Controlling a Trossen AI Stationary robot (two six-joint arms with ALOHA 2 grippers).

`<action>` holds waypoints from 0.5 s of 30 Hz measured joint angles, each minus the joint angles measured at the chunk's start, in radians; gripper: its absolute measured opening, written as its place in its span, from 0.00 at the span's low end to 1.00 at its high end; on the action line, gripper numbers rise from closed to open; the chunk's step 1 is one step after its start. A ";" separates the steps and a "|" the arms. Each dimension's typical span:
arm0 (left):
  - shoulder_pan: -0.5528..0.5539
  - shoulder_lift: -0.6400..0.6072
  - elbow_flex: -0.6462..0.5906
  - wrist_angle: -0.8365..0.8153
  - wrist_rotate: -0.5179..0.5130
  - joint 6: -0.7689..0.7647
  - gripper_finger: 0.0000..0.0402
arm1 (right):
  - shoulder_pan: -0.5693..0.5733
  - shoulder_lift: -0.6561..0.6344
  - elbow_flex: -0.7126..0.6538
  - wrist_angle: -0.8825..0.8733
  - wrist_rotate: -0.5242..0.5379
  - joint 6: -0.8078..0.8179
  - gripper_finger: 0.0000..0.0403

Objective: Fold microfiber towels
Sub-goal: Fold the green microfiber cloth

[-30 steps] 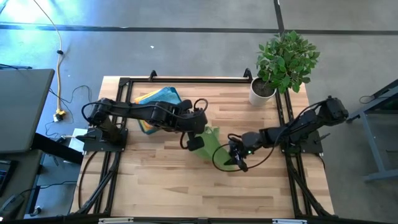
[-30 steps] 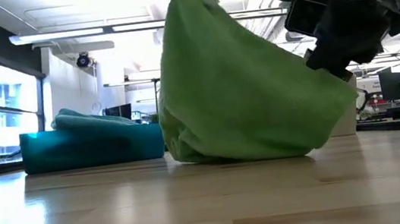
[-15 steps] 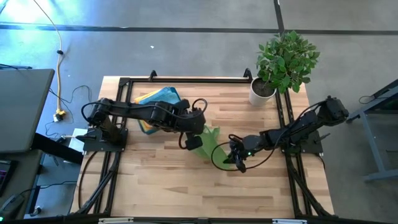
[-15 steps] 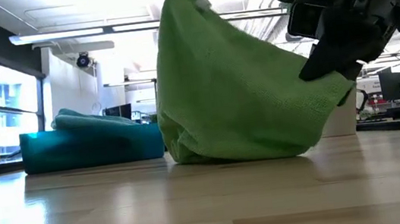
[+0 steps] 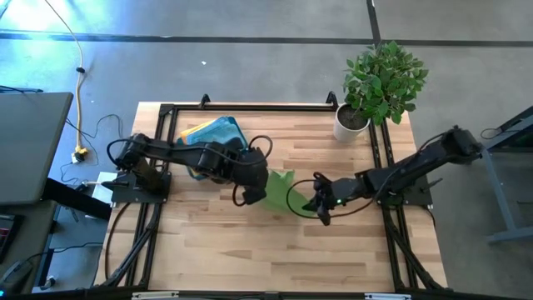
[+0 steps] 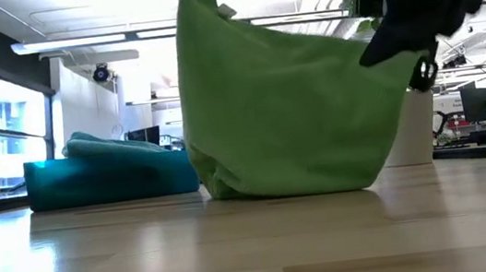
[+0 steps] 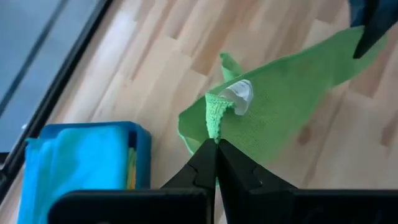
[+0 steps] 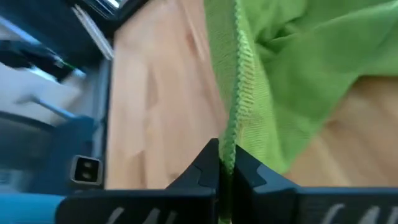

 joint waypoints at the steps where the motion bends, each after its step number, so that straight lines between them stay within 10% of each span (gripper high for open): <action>1: -0.007 0.000 0.000 0.000 -0.019 -0.017 0.00 | 0.000 -0.026 0.028 -0.085 0.009 -0.022 0.00; 15: -0.082 -0.001 0.000 0.036 -0.492 -0.223 0.00 | -0.003 -0.089 0.657 -1.222 0.317 -0.320 0.00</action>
